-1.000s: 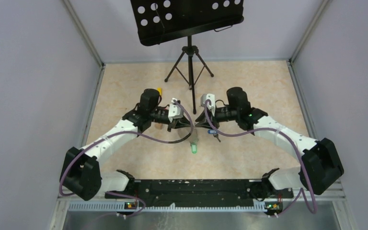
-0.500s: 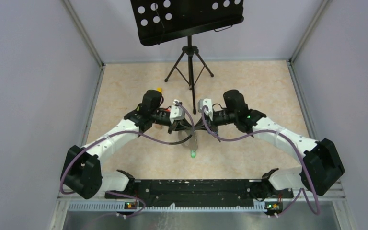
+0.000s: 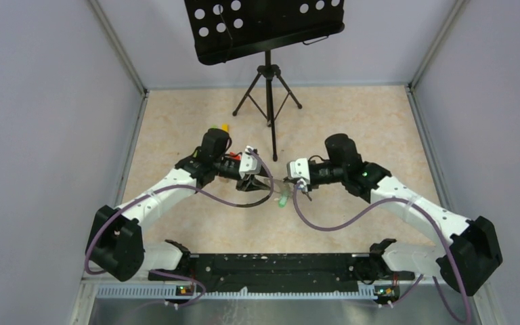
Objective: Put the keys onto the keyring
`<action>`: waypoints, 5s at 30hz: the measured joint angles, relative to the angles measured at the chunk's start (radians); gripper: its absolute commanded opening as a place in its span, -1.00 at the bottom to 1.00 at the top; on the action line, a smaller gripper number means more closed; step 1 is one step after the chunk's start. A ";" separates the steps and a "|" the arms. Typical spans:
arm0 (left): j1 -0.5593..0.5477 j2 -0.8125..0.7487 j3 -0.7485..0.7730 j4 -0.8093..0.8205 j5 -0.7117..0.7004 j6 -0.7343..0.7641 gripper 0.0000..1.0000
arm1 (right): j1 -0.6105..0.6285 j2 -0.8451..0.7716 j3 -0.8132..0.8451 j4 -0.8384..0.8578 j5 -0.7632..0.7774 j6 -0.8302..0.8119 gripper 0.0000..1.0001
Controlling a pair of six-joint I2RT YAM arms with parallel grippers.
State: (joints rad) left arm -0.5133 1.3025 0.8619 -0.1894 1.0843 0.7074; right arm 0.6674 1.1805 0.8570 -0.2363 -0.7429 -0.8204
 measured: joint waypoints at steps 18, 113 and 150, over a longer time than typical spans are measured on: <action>0.000 0.005 0.000 0.042 0.095 0.042 -0.03 | 0.007 -0.078 -0.044 -0.072 0.034 -0.220 -1.00; 0.043 0.022 0.081 0.093 0.010 -0.213 -0.49 | -0.187 0.176 -0.158 0.909 -0.245 1.154 -1.00; 0.048 0.119 0.081 0.252 0.131 -0.347 -0.15 | -0.198 0.183 -0.157 0.916 -0.276 1.111 -1.00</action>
State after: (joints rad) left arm -0.4656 1.4212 0.9428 0.0624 1.2156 0.3607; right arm 0.4690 1.3632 0.7002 0.6792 -1.0191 0.2905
